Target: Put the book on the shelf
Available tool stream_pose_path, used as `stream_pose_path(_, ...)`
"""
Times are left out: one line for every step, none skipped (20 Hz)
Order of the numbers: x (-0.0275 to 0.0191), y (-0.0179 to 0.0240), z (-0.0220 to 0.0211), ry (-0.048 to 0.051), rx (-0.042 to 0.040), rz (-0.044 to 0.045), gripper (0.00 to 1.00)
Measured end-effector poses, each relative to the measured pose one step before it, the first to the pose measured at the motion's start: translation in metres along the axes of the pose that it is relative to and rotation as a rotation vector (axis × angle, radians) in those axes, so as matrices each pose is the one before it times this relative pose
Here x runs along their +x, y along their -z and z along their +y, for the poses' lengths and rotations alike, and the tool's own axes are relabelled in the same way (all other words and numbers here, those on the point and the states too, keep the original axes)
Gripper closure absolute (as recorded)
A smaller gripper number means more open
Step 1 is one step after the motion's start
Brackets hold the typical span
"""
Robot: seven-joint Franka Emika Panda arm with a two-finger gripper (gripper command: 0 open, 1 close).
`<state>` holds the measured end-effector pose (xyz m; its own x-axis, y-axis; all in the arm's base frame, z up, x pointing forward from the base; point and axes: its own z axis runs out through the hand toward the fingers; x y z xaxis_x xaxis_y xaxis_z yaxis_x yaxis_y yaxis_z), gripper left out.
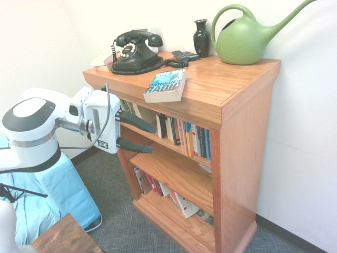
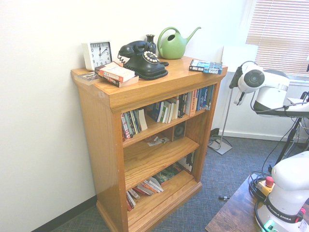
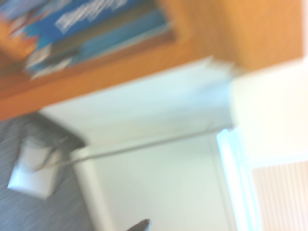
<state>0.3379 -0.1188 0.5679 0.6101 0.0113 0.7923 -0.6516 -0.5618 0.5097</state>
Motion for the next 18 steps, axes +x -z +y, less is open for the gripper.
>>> stream_pose_path(0.00697, 0.00046, -0.00260, 0.02021, -0.00055, 0.03090, 0.00)
stream_pose_path(0.00700, 0.00030, -0.00284, 0.02041, -0.00121, 0.03010, 0.00)
stream_pose_path(0.00740, 0.00041, -0.00238, 0.01792, -0.00118, 0.02893, 0.00)
stream_pose_path(0.00703, 0.00030, -0.00178, 0.01723, -0.00163, 0.02375, 0.00)
stream_pose_path(0.00638, 0.00017, -0.00147, 0.01516, -0.00309, 0.01903, 0.00)
stream_pose_path(0.00619, 0.00015, -0.00067, 0.01180, -0.00485, 0.01625, 0.00)
stream_pose_path(0.00481, 0.00008, -0.00072, 0.01033, -0.00675, 0.01028, 0.00)
stream_pose_path(0.00454, 0.00053, -0.00111, 0.00901, -0.00434, 0.00680, 0.00)
stream_pose_path(0.00363, 0.00075, -0.00208, 0.01098, -0.00193, 0.00553, 0.00)
stream_pose_path(0.00346, 0.00023, -0.00211, 0.01322, -0.00296, 0.00535, 0.00)
stream_pose_path(0.00225, -0.00053, -0.00257, 0.01500, -0.00277, 0.00291, 0.00)
stream_pose_path(0.00129, -0.00132, -0.00269, 0.01379, -0.00283, 0.00116, 0.00)
stream_pose_path(0.00121, -0.00172, -0.00266, 0.01102, -0.00131, 0.00104, 0.00)
stream_pose_path(0.00183, -0.00215, -0.00215, 0.00911, -0.00078, 0.00295, 0.00)
stream_pose_path(0.00208, -0.00289, -0.00173, 0.00819, -0.00152, 0.00303, 0.00)
stream_pose_path(0.00219, -0.00345, -0.00161, 0.00781, -0.00253, 0.00208, 0.00)
stream_pose_path(0.00297, -0.00440, -0.00148, 0.00856, -0.00375, 0.00279, 0.00)
stream_pose_path(0.00297, -0.00453, -0.00165, 0.00824, -0.00403, 0.00196, 0.00)
